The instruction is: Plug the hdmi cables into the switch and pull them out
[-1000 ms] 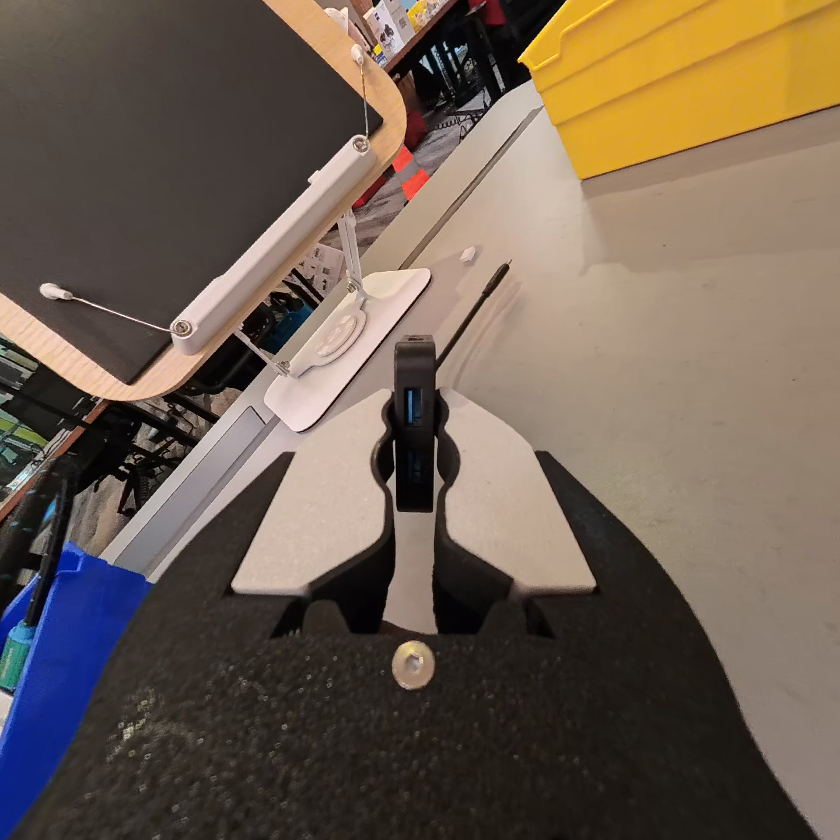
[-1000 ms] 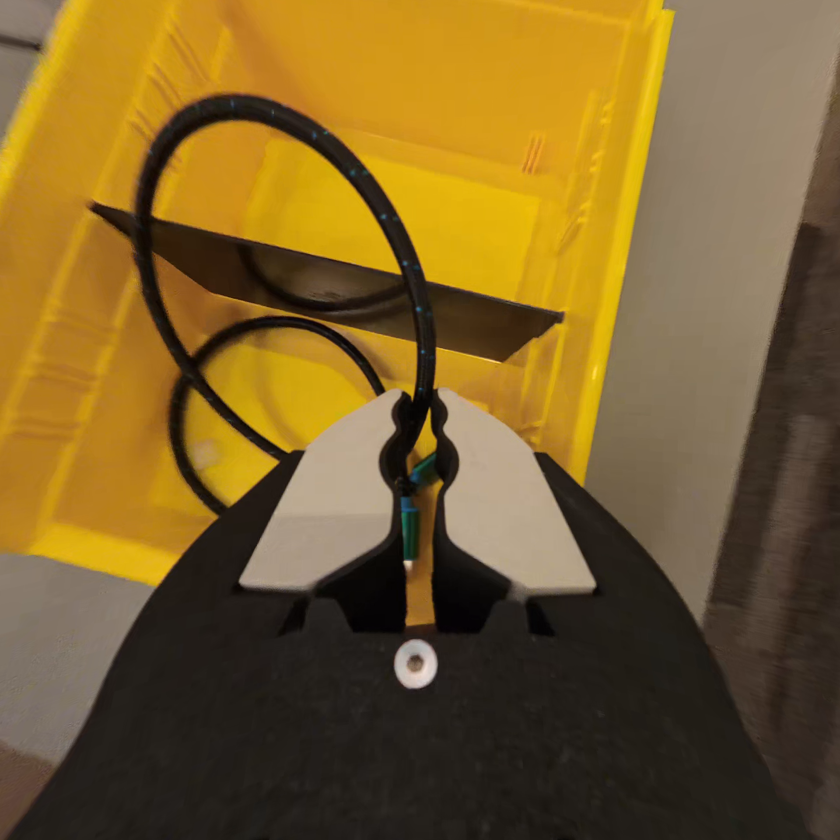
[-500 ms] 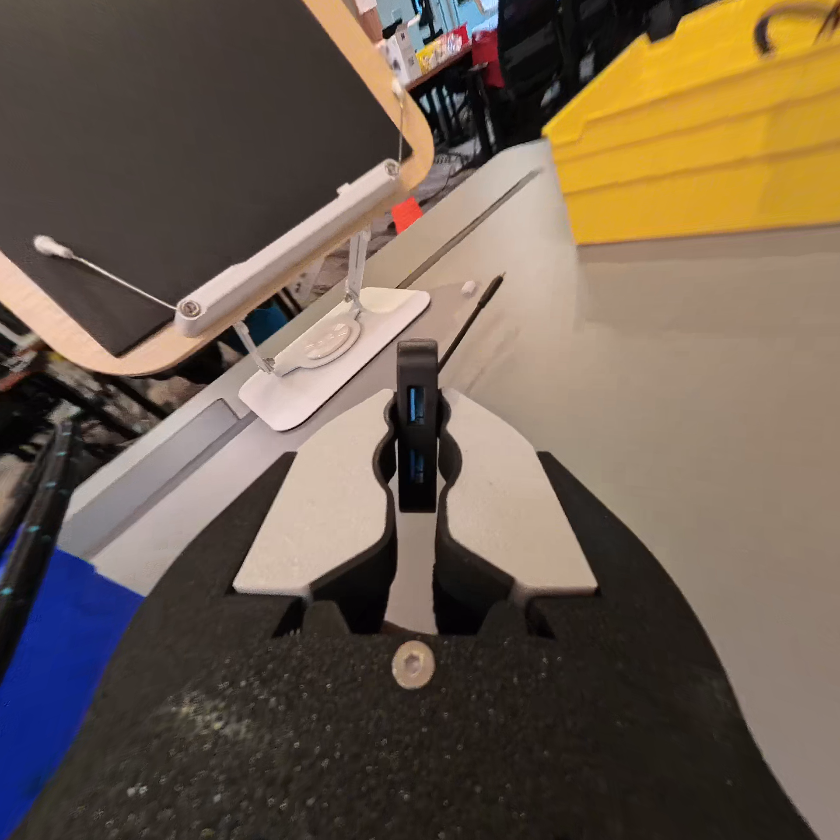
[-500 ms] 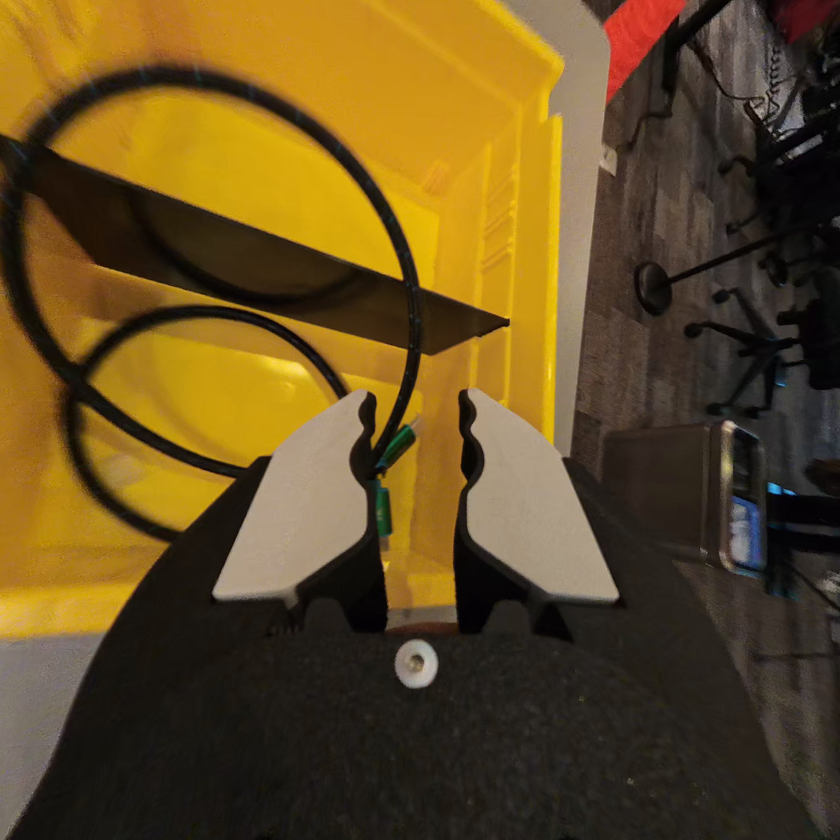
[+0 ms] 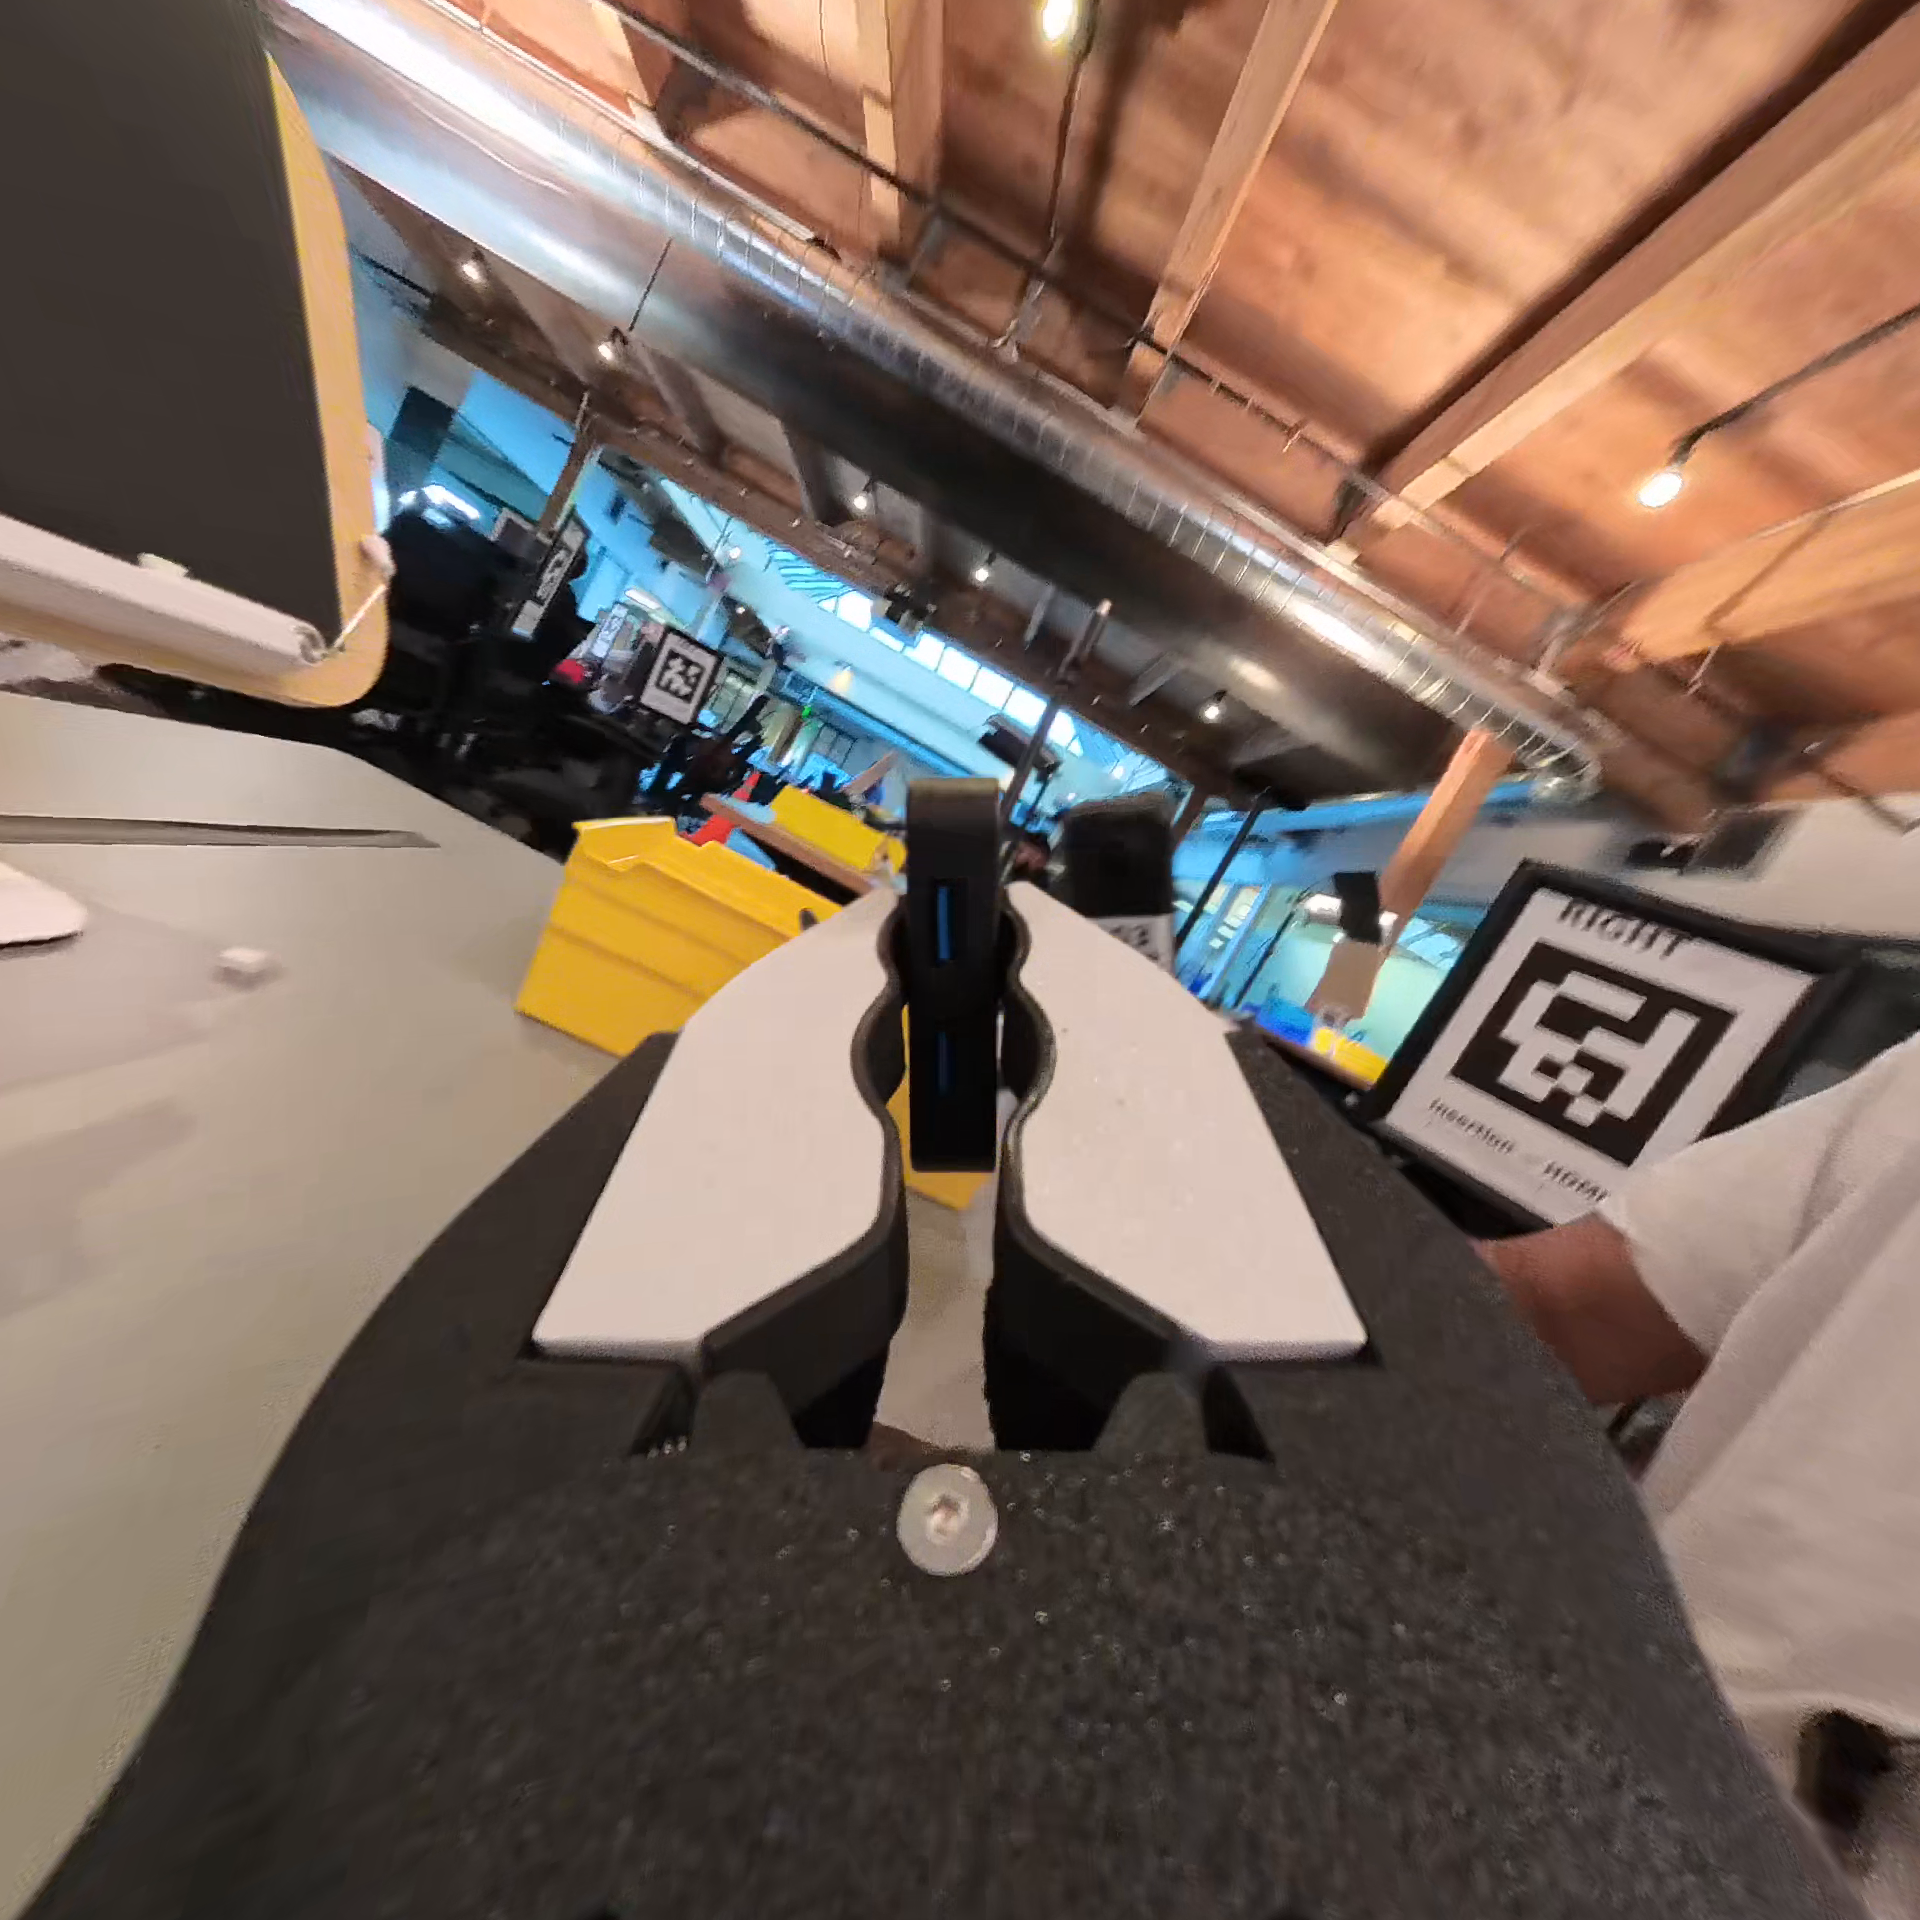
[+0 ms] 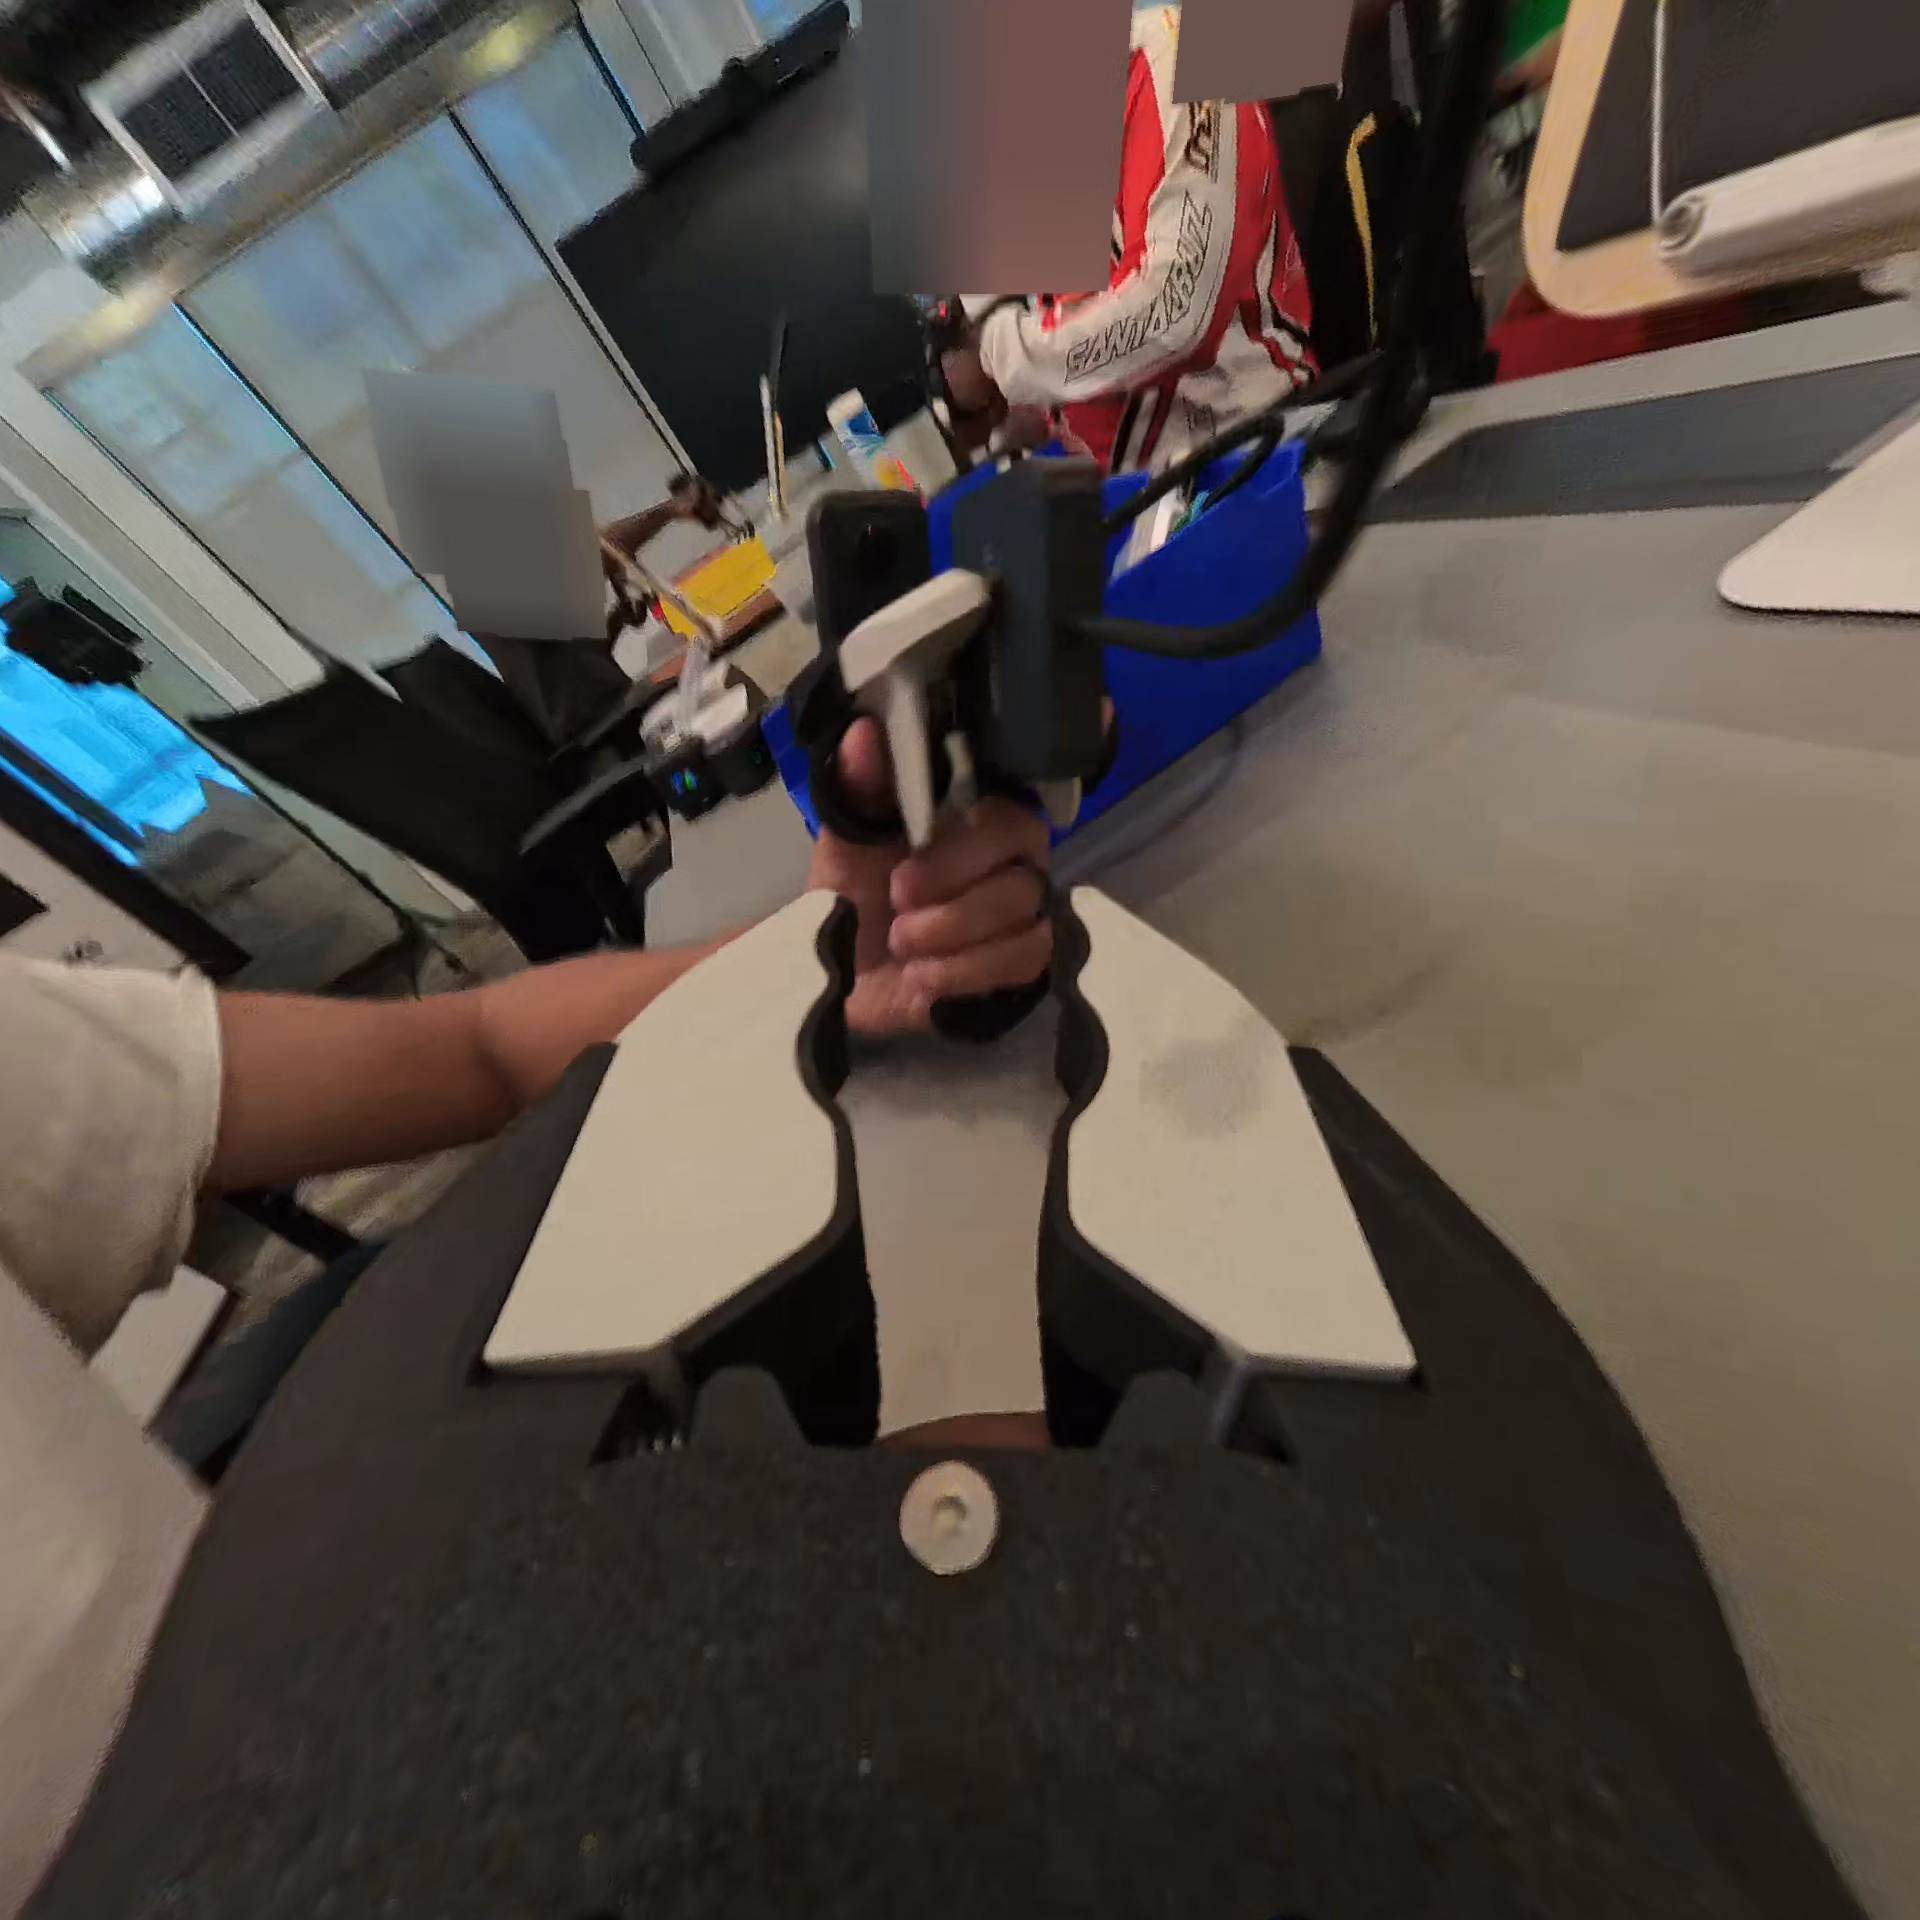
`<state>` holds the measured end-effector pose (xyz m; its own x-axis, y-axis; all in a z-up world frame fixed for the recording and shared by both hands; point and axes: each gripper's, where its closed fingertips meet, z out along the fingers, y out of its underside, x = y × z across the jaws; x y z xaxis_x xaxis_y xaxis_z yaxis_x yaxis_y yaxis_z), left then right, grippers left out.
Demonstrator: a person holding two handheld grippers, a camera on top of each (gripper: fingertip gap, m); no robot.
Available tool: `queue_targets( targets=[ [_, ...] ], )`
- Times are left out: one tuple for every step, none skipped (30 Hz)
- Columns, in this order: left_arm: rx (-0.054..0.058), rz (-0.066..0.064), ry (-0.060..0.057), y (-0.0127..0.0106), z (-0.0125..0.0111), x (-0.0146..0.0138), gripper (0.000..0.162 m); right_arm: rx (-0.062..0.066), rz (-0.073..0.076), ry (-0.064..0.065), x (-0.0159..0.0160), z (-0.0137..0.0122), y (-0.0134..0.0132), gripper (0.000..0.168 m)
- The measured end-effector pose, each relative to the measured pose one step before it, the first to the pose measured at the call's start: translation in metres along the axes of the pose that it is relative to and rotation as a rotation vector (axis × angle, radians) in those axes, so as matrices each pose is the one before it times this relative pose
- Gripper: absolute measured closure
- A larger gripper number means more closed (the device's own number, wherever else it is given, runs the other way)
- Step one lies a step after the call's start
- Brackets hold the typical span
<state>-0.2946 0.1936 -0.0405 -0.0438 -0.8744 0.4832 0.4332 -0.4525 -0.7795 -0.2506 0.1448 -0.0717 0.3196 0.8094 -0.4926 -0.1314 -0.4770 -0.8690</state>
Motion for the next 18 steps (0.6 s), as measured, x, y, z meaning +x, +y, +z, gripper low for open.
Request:
queue_targets(
  targets=[
    [0.0228,-0.0255,0.0073,-0.00226,-0.00020,0.00107,0.148,0.0396,0.0328,-0.0162,0.00451,0.01493,-0.00256,0.133],
    [0.0115,-0.0224,0.0149,-0.00082,0.00021,0.00209,0.149,0.0315,0.0436,-0.0332,0.00192,0.01338,-0.00334,0.131],
    [0.0016,-0.0135,0.0118,0.00042,0.00062,0.00201,0.149,0.0343,0.0406,-0.0452,-0.00082,0.01167,-0.00457,0.129],
    [-0.0014,0.0024,-0.0037,0.00099,0.00060,0.00029,0.149,0.0272,0.0271,-0.0272,0.00080,0.00957,-0.00369,0.129],
    [-0.0125,0.0098,-0.0080,0.00251,0.00094,-0.00028,0.149,0.0263,0.0116,-0.0250,-0.00017,0.00689,-0.00321,0.134],
    [-0.0104,0.0029,0.0059,0.00162,0.00089,0.00154,0.148,0.0091,0.0027,-0.0114,0.00059,0.00468,-0.00042,0.142],
    [-0.0066,-0.0061,-0.0139,-0.00010,0.00021,-0.00139,0.148,-0.0227,-0.0135,0.0129,0.00363,0.00142,0.00273,0.154],
    [-0.0162,0.0126,-0.0254,0.00080,0.00002,-0.00334,0.145,-0.0053,-0.0148,0.0090,0.00114,-0.00176,-0.00056,0.155],
    [-0.0013,0.0201,-0.0154,-0.00112,-0.00066,-0.00179,0.137,0.0063,-0.0107,0.0285,0.00259,-0.00514,-0.00325,0.156],
    [0.0008,0.0137,-0.0115,-0.00134,-0.00112,-0.00149,0.135,0.0006,-0.0139,0.0317,0.00268,-0.00840,-0.00564,0.155],
    [-0.0059,0.0164,-0.0033,-0.00004,-0.00103,-0.00040,0.135,0.0031,-0.0191,0.0320,0.00194,-0.01143,-0.00949,0.155],
    [-0.0131,0.0175,-0.0146,0.00145,-0.00009,-0.00169,0.136,0.0070,-0.0251,0.0338,0.00112,-0.01415,-0.01336,0.155],
    [-0.0187,0.0209,-0.0230,0.00274,0.00058,-0.00282,0.136,0.0023,-0.0409,0.0394,0.00121,-0.01618,-0.01526,0.155],
    [-0.0166,0.0198,-0.0213,0.00321,0.00092,-0.00247,0.137,-0.0137,-0.0584,0.0569,0.00384,-0.01764,-0.01513,0.155],
    [-0.0213,0.0184,-0.0187,0.00441,0.00139,-0.00216,0.139,-0.0311,-0.0680,0.0761,0.00840,-0.01925,-0.01395,0.155],
    [-0.0295,0.0220,-0.0205,0.00585,0.00173,-0.00220,0.140,-0.0375,-0.0715,0.0843,0.01225,-0.02064,-0.01296,0.155],
    [-0.0311,0.0262,-0.0157,0.00617,0.00220,-0.00106,0.140,-0.0556,-0.0670,0.0860,0.01654,-0.02055,-0.00952,0.155],
    [-0.0308,0.0276,-0.0100,0.00625,0.00241,0.00006,0.140,-0.0799,-0.0718,0.1090,0.02410,-0.01970,-0.00392,0.155]
  ],
)
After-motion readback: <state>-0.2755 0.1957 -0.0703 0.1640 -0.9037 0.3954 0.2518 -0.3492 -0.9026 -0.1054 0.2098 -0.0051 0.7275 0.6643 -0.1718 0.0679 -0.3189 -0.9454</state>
